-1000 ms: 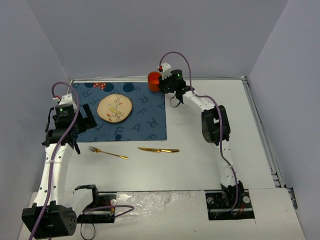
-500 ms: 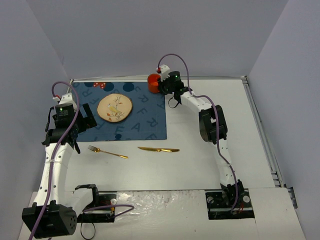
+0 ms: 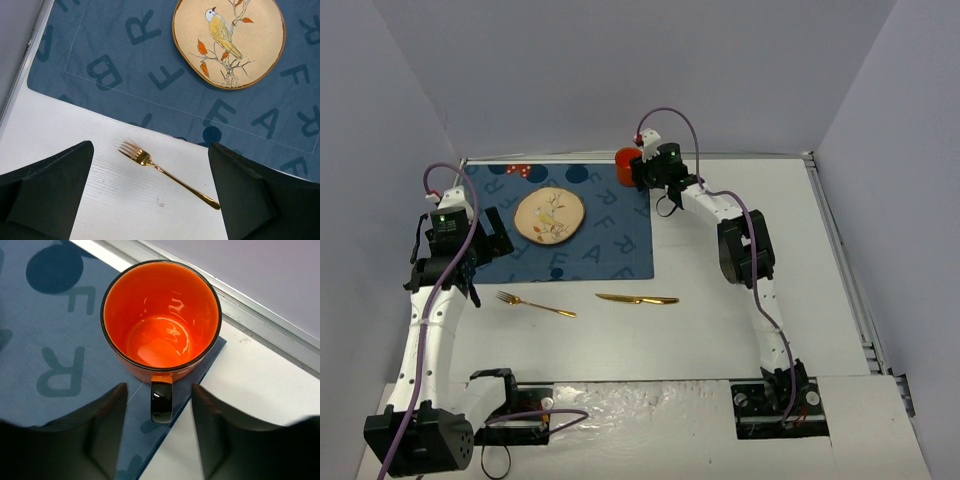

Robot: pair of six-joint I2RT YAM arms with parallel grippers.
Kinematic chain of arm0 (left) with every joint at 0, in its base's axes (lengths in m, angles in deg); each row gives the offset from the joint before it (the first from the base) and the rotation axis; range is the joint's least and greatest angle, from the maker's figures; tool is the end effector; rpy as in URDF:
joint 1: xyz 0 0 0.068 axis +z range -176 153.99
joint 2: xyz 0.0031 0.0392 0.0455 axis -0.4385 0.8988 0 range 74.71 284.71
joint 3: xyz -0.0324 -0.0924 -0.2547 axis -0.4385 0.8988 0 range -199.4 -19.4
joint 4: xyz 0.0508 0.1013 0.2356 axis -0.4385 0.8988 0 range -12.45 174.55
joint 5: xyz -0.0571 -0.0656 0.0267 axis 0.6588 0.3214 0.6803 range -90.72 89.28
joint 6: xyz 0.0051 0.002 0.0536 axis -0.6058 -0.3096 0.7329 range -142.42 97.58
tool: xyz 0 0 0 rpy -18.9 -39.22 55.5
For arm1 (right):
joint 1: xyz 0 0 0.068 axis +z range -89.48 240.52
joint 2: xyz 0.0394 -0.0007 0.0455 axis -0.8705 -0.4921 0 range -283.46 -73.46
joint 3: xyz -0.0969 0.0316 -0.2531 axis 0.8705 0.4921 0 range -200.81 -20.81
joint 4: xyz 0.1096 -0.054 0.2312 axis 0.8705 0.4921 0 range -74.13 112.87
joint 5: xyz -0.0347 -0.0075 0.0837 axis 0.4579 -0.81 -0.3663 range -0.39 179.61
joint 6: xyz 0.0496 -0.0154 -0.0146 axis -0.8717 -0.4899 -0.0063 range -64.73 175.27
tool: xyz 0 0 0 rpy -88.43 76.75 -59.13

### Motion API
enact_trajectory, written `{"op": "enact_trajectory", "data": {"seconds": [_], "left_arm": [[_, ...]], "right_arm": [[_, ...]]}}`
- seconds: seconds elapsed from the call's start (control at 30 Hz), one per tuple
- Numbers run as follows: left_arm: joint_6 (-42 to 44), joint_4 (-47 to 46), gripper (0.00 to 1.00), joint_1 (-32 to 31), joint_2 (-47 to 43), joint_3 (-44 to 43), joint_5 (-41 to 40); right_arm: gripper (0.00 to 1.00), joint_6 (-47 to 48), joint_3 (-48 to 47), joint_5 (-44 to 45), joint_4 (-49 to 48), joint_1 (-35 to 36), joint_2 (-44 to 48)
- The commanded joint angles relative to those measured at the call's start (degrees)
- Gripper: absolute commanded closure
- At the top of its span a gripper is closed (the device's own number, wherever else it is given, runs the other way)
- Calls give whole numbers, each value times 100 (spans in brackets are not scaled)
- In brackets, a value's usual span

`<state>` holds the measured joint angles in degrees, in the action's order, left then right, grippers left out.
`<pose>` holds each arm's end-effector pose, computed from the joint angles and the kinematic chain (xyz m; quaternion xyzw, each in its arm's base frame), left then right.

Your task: Set the dinner table for one person

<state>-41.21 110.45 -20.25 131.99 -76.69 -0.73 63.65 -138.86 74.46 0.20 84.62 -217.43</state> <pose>0.2132 0.0214 0.3363 -0.1867 0.8583 -0.0542 0.4749 0.5318 0.2482 0.1963 -0.2940 0.7068 0.1871 0.6156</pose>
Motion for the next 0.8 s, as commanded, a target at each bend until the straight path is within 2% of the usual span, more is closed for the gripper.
{"op": "enact_trajectory", "data": {"seconds": [0.0, 0.2, 0.3, 0.53, 0.77], "left_arm": [[-60, -201, 3, 48, -20, -71, 1], [-46, -179, 3, 48, -50, -80, 1], [-32, -179, 3, 53, -69, -94, 1], [-4, -182, 3, 74, -129, -105, 1], [-19, -197, 3, 92, -172, -97, 1]], "right_arm": [[40, 34, 297, 145, -604, 6, 934], [20, 338, 1629, 136, -500, -54, 2209], [16, 471, 2261, -4, -56, -49, 3027], [14, 386, 4270, -228, 888, 244, 4486], [16, -63, 5389, -2, 1250, 1068, 4988]]}}
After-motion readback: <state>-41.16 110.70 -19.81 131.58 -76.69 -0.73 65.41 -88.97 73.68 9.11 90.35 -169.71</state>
